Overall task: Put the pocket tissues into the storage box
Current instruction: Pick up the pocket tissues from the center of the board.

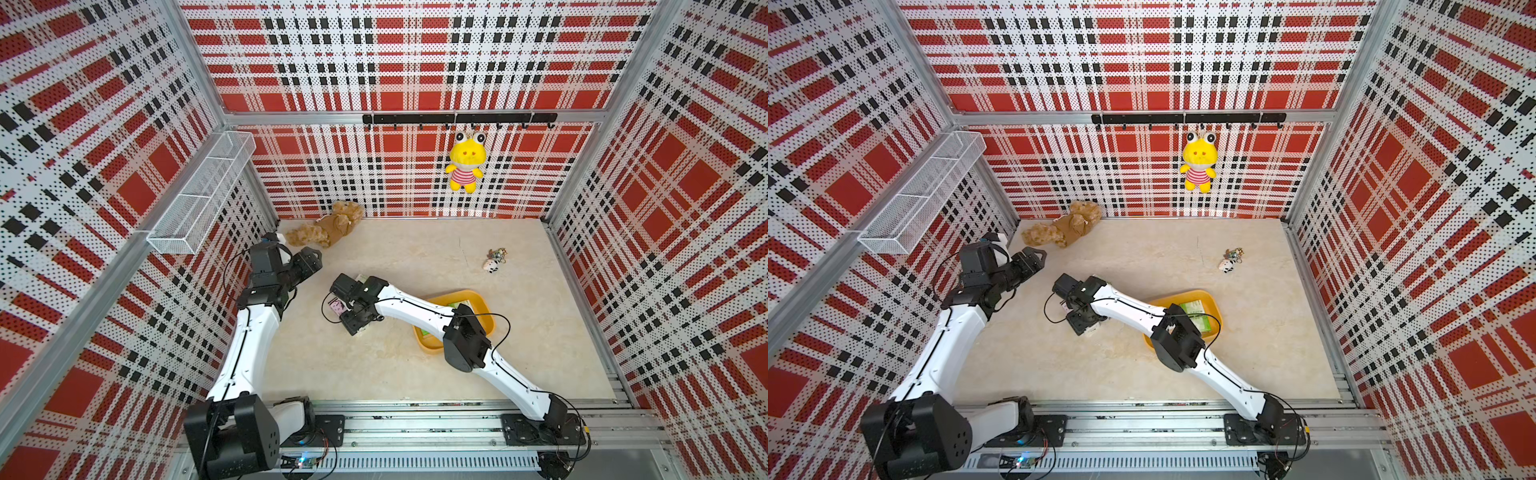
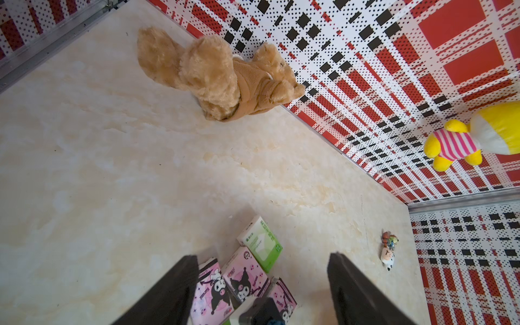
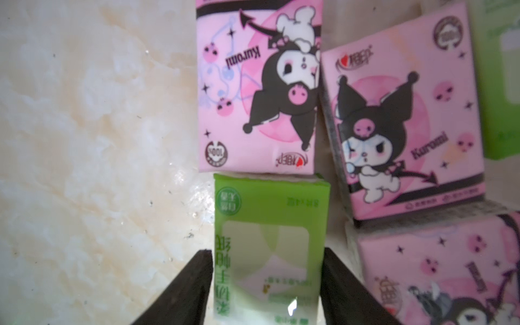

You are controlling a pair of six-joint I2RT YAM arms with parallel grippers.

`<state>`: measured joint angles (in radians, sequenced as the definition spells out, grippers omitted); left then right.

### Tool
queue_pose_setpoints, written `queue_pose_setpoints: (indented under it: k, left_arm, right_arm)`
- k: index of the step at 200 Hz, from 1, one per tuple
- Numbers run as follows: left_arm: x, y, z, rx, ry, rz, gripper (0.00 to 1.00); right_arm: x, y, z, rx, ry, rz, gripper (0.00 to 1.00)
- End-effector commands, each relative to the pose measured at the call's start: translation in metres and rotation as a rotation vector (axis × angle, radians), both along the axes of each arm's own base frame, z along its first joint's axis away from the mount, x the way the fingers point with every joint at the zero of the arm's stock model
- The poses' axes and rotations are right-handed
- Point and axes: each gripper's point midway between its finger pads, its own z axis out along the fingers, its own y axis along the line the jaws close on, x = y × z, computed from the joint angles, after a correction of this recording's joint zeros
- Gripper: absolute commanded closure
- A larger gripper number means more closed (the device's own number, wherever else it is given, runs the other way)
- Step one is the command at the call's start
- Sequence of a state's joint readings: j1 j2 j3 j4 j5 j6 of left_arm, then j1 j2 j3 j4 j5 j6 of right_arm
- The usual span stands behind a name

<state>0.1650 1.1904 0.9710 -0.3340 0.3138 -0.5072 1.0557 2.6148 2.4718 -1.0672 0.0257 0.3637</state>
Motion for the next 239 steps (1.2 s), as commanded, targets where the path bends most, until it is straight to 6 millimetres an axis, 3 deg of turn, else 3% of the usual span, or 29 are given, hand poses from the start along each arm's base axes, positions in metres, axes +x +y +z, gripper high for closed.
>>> queue_pose_setpoints:
  k: [1,19,54,80,103,128,146,167,190,239]
  left_arm:
    - [-0.002,0.001,-0.005,0.017,0.007,-0.004,0.21]
    - [-0.003,0.002,-0.004,0.018,0.007,-0.004,0.21]
    - [-0.002,0.002,-0.004,0.018,0.006,-0.004,0.21]
    - [-0.002,0.001,-0.002,0.020,0.003,-0.005,0.21]
    - [0.000,0.002,0.000,0.020,0.002,-0.006,0.21]
    - [0.001,0.001,0.002,0.015,-0.001,-0.005,0.21]
    - [0.001,0.001,0.004,0.011,-0.005,-0.006,0.21]
    - [0.002,0.001,0.006,0.009,-0.008,-0.005,0.21]
    - [0.004,0.000,0.006,0.006,-0.006,-0.005,0.21]
    - [0.008,-0.007,0.004,0.010,0.001,-0.017,0.21]
  right_arm:
    - [-0.003,0.001,-0.009,-0.014,0.009,0.007,0.34]
    - [-0.004,0.001,-0.011,-0.016,0.013,0.010,0.35]
    - [-0.006,-0.001,-0.013,-0.025,0.024,0.020,0.57]
    - [-0.011,-0.002,-0.009,-0.017,0.034,0.030,0.58]
    - [-0.016,0.003,0.009,0.058,0.036,0.053,0.60]
    - [-0.021,0.010,0.046,0.173,0.018,0.094,0.63]
    - [-0.023,0.004,0.072,0.221,-0.014,0.126,0.63]
    - [-0.023,-0.023,0.095,0.236,-0.056,0.164,0.63]
    - [-0.017,-0.065,0.116,0.240,-0.090,0.150,0.63]
    - [-0.021,-0.167,0.136,0.211,-0.159,0.118,0.63]
